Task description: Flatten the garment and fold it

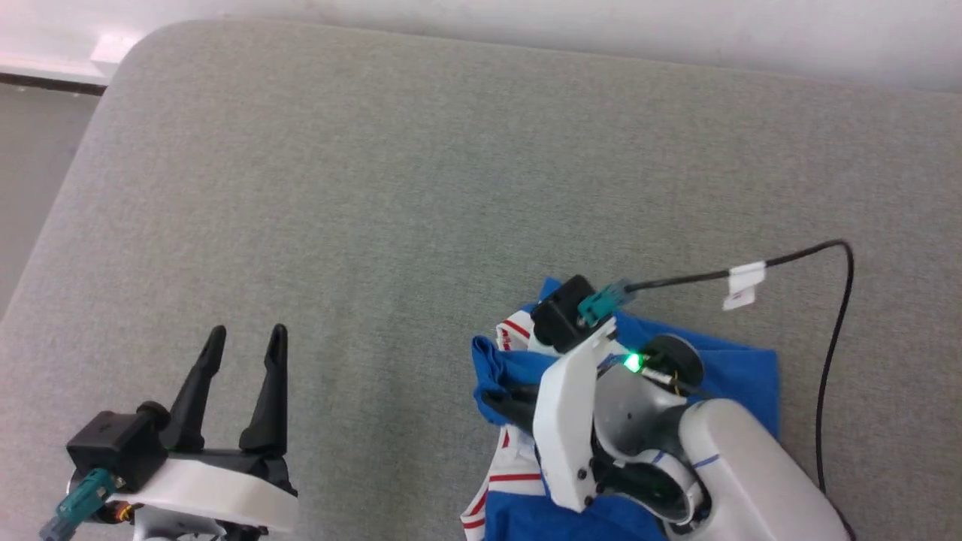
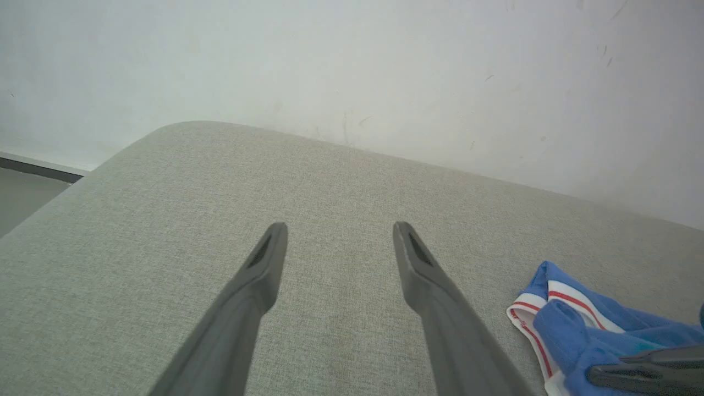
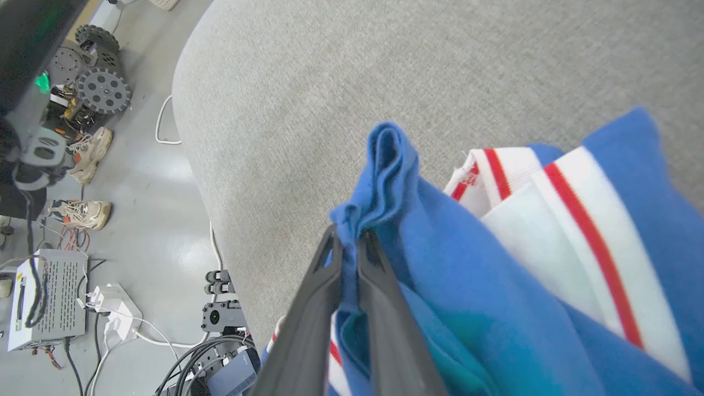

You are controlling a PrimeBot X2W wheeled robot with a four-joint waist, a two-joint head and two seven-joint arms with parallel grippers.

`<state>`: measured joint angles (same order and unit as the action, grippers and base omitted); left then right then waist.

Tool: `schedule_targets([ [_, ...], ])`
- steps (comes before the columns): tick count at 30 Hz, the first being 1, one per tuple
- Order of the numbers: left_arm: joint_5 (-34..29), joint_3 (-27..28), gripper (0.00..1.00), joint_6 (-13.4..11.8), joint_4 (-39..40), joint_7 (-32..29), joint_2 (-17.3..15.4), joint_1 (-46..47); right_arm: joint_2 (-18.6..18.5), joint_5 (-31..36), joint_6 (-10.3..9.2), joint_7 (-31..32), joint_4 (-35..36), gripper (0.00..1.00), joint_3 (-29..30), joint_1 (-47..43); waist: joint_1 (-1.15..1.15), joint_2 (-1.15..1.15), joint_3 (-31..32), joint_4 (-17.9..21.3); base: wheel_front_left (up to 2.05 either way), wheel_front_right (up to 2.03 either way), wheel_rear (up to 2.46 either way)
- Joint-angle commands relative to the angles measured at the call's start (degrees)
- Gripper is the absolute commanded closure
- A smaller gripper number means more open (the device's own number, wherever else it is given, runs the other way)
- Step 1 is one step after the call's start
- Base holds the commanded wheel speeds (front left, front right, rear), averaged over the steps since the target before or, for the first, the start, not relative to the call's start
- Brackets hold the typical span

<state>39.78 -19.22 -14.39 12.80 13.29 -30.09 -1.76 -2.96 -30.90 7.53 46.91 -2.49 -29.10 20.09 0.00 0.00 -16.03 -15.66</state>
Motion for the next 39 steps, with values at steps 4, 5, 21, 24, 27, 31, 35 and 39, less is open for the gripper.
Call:
schedule_targets([
  [4,0.3,-0.6,0.00,0.5,-0.8,-0.1,0.8,1.5,0.1,-0.7,-0.04,-3.5,-2.7,0.00,-0.7,1.0,0.00,0.00,-0.1,-0.7,0.00,0.00,0.00],
  [5,0.3,-0.7,0.00,0.6,-1.0,-0.2,0.8,1.6,0.1,-1.1,-0.04,-4.0,-2.8,0.00,-0.8,1.4,0.00,0.00,-0.1,-0.6,0.00,0.00,0.00],
  [21,0.1,0.1,0.00,-0.9,1.4,-0.9,-0.6,0.7,0.1,6.4,-0.04,-5.1,23.1,0.00,25.5,-9.7,0.00,0.00,-1.0,4.2,0.00,0.00,0.00],
  [24,0.1,0.1,0.00,-1.0,1.9,-0.9,-0.7,0.5,0.1,6.5,-0.04,-3.9,26.9,0.00,29.2,-15.0,0.00,0.00,-1.3,4.3,0.00,0.00,0.00],
  [27,0.2,0.2,0.00,-1.1,2.2,-1.0,-0.9,0.2,0.1,5.2,-0.04,-1.9,31.9,0.00,32.9,-22.9,0.00,0.00,-2.2,4.7,0.00,0.00,0.00],
  [31,0.4,0.2,0.00,-1.1,2.3,-0.9,-0.8,0.0,0.1,1.9,-0.04,-1.4,34.5,0.00,35.3,-30.5,0.00,0.00,-2.9,4.9,0.00,0.00,0.00],
  [35,0.4,-0.2,0.00,-0.8,2.2,-0.9,-0.6,0.5,0.1,1.5,-0.04,-2.4,32.6,0.00,35.8,-33.8,0.00,0.00,-3.2,4.2,0.00,0.00,0.00],
  [39,0.3,-0.5,0.00,-0.8,2.1,-1.3,-0.8,0.7,0.1,0.7,-0.04,-4.1,28.7,0.00,35.0,-33.8,0.00,0.00,-3.0,3.2,0.00,0.00,0.00],
])
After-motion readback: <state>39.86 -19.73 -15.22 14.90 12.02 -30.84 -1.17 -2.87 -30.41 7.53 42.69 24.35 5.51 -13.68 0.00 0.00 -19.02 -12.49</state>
